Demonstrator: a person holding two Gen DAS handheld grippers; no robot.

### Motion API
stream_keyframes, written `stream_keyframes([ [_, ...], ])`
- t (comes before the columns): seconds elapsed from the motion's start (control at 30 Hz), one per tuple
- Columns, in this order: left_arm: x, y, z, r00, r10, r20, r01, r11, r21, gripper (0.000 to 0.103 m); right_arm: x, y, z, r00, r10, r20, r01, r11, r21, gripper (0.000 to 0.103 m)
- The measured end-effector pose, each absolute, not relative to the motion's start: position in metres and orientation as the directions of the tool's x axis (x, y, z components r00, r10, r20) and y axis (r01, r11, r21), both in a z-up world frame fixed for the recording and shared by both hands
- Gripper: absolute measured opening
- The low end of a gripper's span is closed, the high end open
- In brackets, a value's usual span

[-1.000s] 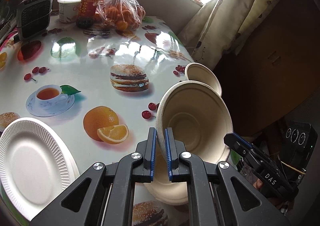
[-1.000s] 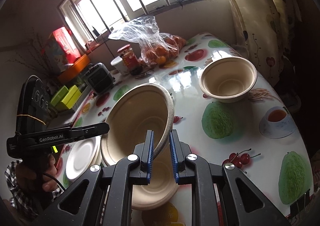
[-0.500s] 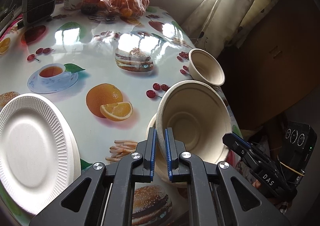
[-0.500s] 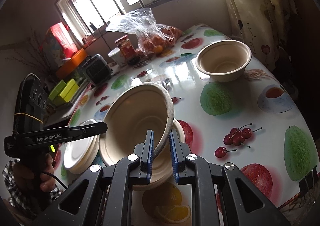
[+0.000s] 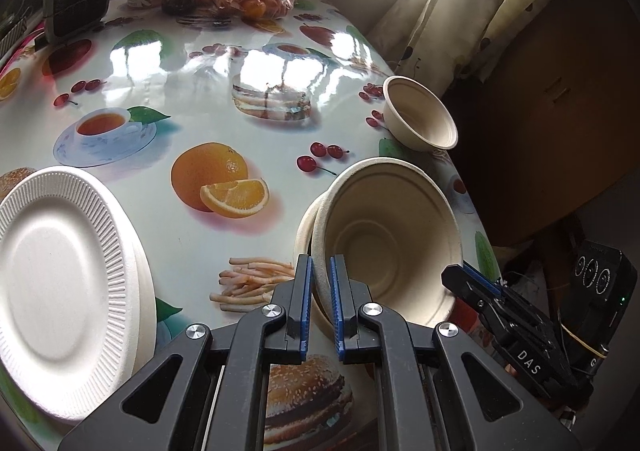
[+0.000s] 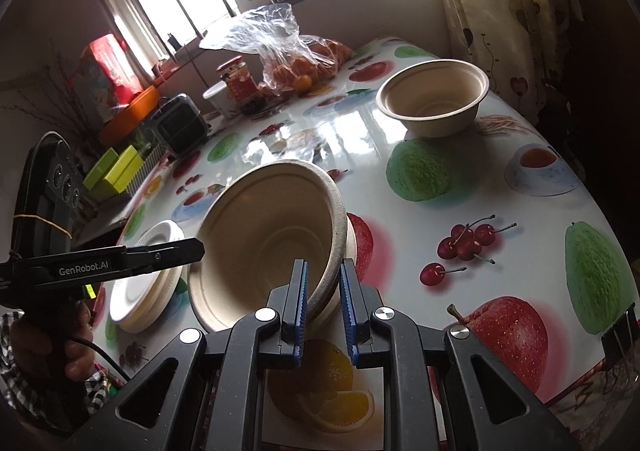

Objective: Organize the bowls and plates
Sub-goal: 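Lift the held beige bowls and carry them across the table with both tools, then lower the held bowls onto the table and open both tools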

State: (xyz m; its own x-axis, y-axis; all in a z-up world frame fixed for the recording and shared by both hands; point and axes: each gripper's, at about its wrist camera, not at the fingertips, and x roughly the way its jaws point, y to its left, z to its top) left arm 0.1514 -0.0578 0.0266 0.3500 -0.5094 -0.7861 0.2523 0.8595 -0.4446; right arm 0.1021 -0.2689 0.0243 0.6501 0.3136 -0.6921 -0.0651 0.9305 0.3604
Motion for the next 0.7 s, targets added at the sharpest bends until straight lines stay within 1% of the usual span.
stream_keyframes([
  [0.7, 0.1533, -0.0572, 0.0219, 0.347, -0.492, -0.798, 0.230, 0.870, -0.436, 0.009, 0.1038, -0.2693, 0.0216, 0.647, 0.309, -0.697, -0.062, 0.933, 0.356, 0.017],
])
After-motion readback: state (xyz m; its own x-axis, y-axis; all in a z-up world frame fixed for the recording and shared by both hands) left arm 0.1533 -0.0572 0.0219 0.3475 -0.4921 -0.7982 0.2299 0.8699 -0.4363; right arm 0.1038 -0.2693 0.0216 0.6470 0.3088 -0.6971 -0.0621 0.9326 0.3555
